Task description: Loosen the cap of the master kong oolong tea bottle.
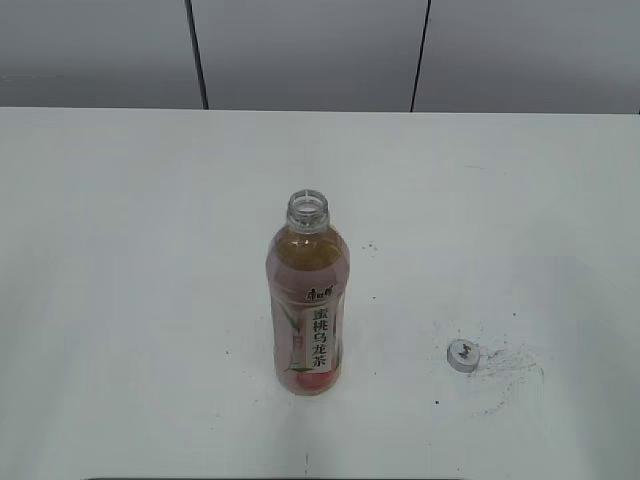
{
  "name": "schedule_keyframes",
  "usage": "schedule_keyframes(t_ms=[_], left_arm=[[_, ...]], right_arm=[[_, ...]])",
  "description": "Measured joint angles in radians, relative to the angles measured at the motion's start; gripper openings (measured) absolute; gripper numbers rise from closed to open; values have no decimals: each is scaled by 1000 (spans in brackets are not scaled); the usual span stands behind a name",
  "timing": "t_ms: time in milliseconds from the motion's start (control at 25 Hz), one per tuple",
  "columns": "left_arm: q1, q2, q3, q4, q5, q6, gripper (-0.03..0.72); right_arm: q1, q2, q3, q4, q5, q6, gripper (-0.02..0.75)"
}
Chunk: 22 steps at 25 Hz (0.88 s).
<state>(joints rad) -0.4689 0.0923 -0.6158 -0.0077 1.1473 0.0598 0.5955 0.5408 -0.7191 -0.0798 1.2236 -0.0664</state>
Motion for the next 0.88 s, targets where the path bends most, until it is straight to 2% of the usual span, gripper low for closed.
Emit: schedule_keyframes(t_ms=[240, 400, 880], left_arm=[[0, -1, 28, -3, -51, 0, 553], [0, -1, 53, -20, -110, 0, 553], [0, -1, 53, -24, -121, 0, 538]], right_arm=[[0, -234, 89, 28, -3, 42, 564], [0, -331, 167, 59, -57, 55, 564], [0, -365, 206, 64, -120, 58, 564]])
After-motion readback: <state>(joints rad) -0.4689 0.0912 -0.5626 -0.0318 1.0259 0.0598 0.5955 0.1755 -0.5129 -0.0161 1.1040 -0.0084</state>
